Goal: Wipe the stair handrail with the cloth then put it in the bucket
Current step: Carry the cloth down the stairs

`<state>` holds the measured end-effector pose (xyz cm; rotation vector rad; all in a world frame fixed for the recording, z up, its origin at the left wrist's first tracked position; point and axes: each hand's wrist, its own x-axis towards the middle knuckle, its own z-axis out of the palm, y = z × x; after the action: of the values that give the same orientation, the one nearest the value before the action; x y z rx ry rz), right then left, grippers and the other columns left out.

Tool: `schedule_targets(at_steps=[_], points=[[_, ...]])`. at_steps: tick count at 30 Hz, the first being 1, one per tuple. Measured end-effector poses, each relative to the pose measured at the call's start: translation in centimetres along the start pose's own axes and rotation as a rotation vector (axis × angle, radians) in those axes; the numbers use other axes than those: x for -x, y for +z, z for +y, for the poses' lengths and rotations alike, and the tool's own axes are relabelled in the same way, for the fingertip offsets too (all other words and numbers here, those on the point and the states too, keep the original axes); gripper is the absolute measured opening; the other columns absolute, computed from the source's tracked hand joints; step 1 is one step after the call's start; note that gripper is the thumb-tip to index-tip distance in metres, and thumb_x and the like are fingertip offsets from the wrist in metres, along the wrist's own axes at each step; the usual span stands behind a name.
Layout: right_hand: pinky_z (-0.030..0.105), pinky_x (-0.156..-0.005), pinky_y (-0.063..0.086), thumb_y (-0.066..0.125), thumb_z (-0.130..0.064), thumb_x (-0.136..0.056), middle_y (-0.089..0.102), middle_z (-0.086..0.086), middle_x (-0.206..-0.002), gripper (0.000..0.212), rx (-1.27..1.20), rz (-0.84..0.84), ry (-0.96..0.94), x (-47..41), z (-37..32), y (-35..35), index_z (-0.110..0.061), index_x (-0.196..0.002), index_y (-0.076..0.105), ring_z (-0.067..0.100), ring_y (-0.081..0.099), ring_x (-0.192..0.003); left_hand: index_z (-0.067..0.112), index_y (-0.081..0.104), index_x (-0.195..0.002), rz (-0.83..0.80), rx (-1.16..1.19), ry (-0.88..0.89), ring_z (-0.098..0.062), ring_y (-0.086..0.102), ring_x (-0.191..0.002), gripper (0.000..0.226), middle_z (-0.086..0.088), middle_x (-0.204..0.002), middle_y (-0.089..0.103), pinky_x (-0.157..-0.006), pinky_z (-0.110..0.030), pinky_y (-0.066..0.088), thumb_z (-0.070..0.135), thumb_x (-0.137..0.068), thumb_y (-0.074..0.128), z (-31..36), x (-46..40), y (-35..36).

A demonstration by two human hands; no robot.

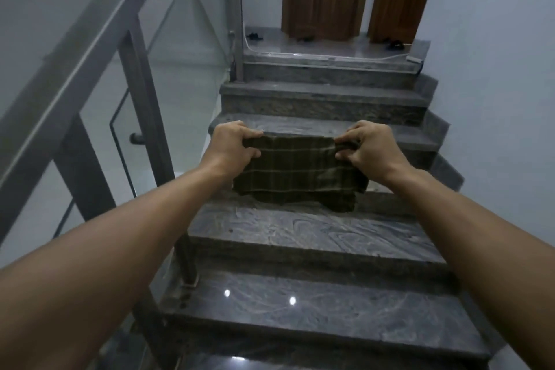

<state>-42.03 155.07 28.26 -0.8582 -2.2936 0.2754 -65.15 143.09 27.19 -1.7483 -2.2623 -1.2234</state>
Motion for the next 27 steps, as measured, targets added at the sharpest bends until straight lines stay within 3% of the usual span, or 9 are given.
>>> schedule_targets(at_steps=[6,10,19,27], points=[[0.024,-0.085,0.049,0.075,-0.008,-0.075,0.062,0.004,-0.104,0.028,-0.034,0.004,-0.037,-12.0,0.7,-1.3,-0.008,-0.103,0.071,0.015,0.058,-0.092,0.009,0.067,-0.116,0.056,-0.008,-0.014,-0.013,0.055,-0.094,0.038,-0.001,-0.106,0.065,-0.089,-0.024,0.048,0.007,-0.079,0.074,0.2,-10.7,-2.5],[0.025,-0.087,0.047,0.075,-0.005,-0.075,0.063,0.009,-0.106,0.028,-0.048,-0.003,-0.081,-20.6,0.1,-2.1,-0.004,-0.103,0.071,0.021,0.06,-0.095,0.008,0.068,-0.116,0.112,-0.062,-0.033,-0.013,0.055,-0.092,0.04,-0.002,-0.104,0.065,-0.091,-0.022,0.047,0.007,-0.077,0.075,0.3,-17.6,-5.4],[0.014,-0.071,0.041,0.075,-0.007,-0.075,0.06,0.002,-0.099,0.029,-0.086,0.037,-0.157,-37.8,-3.6,-3.9,-0.007,-0.103,0.071,0.015,0.054,-0.088,0.007,0.068,-0.114,0.215,-0.142,-0.043,-0.018,0.059,-0.097,0.037,-0.004,-0.104,0.065,-0.091,-0.029,0.051,0.006,-0.078,0.075,0.3,-31.5,-13.6],[0.025,-0.081,0.047,0.076,-0.006,-0.073,0.063,0.008,-0.105,0.028,-0.111,0.076,-0.162,-52.2,-6.4,-5.1,-0.005,-0.101,0.071,0.018,0.058,-0.091,0.008,0.07,-0.113,0.256,-0.15,-0.021,-0.02,0.063,-0.099,0.038,-0.003,-0.104,0.068,-0.094,-0.032,0.052,0.007,-0.076,0.077,-0.7,-44.3,-20.1]])
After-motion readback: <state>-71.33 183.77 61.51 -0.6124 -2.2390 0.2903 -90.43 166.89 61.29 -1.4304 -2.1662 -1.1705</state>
